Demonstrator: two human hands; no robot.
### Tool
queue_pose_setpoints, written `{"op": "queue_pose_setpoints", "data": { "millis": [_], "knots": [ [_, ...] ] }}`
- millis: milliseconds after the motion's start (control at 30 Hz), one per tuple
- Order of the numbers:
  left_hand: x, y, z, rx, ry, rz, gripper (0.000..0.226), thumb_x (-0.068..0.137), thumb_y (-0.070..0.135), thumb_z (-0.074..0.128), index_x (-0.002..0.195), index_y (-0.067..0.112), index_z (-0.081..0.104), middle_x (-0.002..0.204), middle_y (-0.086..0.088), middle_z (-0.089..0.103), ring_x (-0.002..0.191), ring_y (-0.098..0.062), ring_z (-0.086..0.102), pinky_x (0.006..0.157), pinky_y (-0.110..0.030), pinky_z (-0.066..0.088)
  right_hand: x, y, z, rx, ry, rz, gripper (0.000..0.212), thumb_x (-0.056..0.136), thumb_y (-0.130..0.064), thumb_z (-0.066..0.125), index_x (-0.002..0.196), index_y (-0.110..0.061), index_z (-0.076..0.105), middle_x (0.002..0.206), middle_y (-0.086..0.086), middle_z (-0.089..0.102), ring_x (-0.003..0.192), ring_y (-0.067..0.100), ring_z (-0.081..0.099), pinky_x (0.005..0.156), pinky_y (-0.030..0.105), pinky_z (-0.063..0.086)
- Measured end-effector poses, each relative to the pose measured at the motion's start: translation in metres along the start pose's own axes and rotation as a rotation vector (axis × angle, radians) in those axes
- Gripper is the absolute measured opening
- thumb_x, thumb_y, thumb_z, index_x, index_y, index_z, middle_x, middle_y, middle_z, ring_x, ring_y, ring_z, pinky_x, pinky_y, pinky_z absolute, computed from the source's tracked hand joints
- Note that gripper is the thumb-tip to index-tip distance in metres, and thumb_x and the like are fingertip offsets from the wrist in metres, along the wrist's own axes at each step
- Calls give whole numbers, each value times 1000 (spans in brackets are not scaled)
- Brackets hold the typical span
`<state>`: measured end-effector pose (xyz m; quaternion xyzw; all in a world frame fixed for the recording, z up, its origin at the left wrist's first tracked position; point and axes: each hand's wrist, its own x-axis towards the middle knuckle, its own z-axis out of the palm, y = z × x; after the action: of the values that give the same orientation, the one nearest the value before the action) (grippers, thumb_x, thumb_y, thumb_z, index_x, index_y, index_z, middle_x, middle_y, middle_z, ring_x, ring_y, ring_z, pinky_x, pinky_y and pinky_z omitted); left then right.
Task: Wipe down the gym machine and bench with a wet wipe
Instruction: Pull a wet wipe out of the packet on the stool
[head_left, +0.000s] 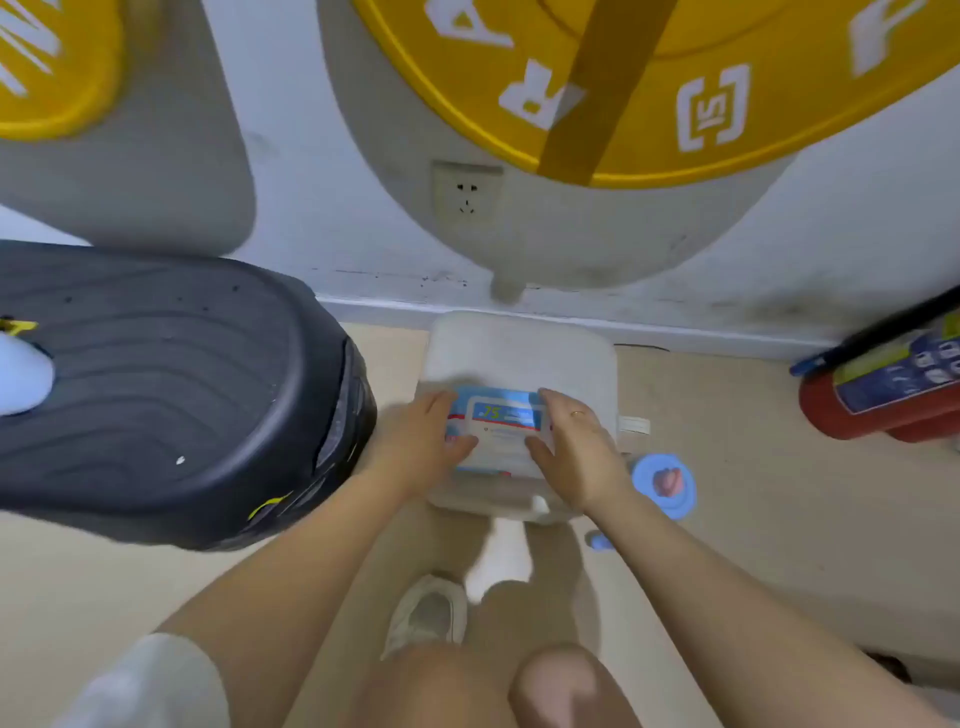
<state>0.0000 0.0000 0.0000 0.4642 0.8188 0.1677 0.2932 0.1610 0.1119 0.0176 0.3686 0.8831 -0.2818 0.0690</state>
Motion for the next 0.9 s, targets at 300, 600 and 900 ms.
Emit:
{"op": "queue_pose_setpoints", "data": {
  "millis": [300, 600, 900],
  "knots": [
    [19, -13, 32, -82, 118, 166, 83, 76, 34, 73, 141, 3, 32, 150, -10, 31, 141, -25, 22, 110, -18, 5, 27, 15, 34, -329, 179, -256, 66, 73, -59, 51, 115, -9, 61, 118, 11, 64, 111, 34, 60, 78, 45, 52],
    [23, -20, 41, -261, 180, 131, 77, 70, 29, 80, 133, 8, 41, 133, -5, 47, 125, -20, 40, 94, -14, 27, 28, 10, 29, -475, 287, -350, 46, 86, -43, 34, 86, -9, 66, 81, 9, 69, 75, 30, 68, 54, 32, 52],
    [19, -25, 45, -293, 197, 178, 65, 67, 20, 81, 122, 10, 49, 124, 3, 44, 124, -21, 39, 103, -29, 32, 64, -4, 16, 308, 511, 152, 16, 91, -19, 53, 99, -6, 53, 102, 19, 53, 77, 23, 49, 68, 32, 36]
  ]
}}
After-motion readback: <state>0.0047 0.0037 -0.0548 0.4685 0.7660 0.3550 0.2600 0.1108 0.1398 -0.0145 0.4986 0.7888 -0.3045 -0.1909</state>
